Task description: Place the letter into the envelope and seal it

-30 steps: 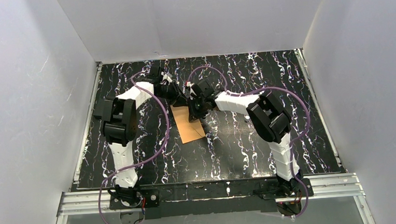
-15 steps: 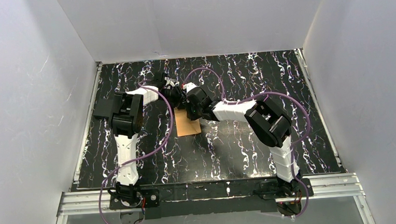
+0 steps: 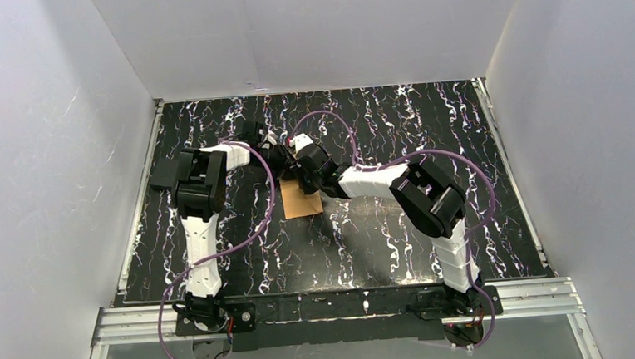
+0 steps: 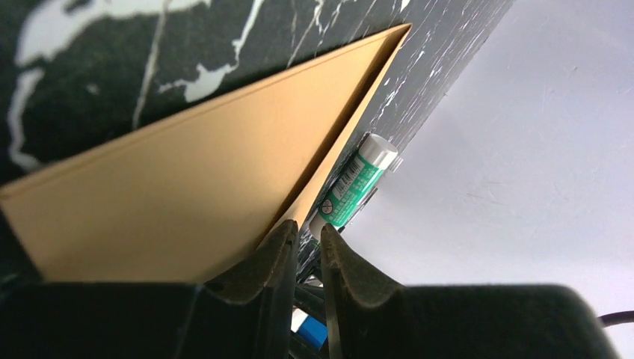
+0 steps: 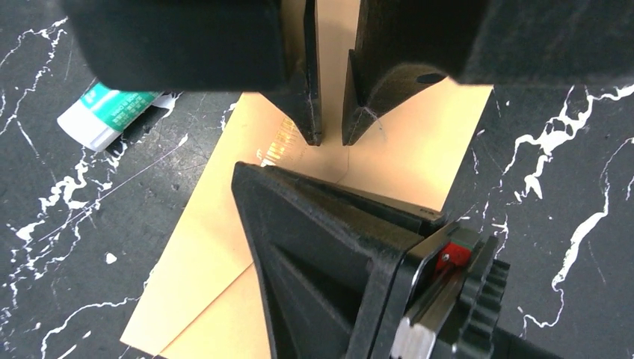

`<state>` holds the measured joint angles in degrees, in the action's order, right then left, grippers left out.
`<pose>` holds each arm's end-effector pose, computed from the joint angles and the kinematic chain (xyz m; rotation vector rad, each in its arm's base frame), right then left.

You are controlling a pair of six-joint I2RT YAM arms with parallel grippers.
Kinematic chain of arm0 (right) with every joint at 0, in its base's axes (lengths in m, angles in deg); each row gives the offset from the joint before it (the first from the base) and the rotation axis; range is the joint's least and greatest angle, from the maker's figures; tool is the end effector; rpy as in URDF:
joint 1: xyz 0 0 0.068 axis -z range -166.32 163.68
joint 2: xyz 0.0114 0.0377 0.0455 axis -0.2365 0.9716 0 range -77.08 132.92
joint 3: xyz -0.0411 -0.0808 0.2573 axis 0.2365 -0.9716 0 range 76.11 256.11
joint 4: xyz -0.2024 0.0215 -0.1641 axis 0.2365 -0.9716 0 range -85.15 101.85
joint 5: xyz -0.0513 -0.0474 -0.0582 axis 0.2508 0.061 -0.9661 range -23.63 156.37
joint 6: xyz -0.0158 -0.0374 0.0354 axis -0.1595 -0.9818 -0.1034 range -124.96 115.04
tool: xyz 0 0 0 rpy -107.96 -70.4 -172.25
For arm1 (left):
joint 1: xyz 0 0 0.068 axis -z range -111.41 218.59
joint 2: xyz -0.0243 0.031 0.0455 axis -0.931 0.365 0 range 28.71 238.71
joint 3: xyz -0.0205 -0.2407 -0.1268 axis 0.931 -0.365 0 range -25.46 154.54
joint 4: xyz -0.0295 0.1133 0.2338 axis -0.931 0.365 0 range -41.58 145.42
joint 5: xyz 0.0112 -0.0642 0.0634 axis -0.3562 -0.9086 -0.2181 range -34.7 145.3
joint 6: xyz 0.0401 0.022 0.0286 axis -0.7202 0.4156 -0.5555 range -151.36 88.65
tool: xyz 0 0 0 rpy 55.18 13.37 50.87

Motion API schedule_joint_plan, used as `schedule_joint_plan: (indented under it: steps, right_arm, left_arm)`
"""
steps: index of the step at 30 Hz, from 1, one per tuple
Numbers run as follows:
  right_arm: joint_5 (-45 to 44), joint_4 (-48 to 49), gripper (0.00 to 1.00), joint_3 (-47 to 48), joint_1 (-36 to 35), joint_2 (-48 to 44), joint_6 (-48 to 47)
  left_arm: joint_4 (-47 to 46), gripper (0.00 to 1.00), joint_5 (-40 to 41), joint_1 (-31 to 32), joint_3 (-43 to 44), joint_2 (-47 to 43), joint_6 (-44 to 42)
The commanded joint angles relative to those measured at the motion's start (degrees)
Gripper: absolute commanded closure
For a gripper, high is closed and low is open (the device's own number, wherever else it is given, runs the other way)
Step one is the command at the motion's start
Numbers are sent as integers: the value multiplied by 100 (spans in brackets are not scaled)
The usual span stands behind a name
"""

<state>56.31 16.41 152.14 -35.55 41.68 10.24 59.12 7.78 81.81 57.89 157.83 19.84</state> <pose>0.3008 0.3393 0.1554 -0.5678 2.1852 0.4163 0.4367 -0.1294 0.1029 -0.5442 2.6916 -1.4512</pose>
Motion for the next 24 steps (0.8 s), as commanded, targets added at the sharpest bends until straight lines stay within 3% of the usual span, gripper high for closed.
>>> schedule_joint_plan:
  steps: [1,5,13,24]
  right_arm:
    - [-937,-748,74,-252,83,622,-374]
    - [-1099,-274,74,-360,38,612,-582]
    - [-227,294,74,-482,-5,758,-882]
    - [-370,-169,77,-715,-183,757,-1088]
  left_arm:
    - [675,82,287,-10,-477,94,178]
    - [580,84,312,-28,-648,111,370]
    - [433,85,209,-68,-753,147,624]
    - [54,85,-5,-238,-861,138,1004]
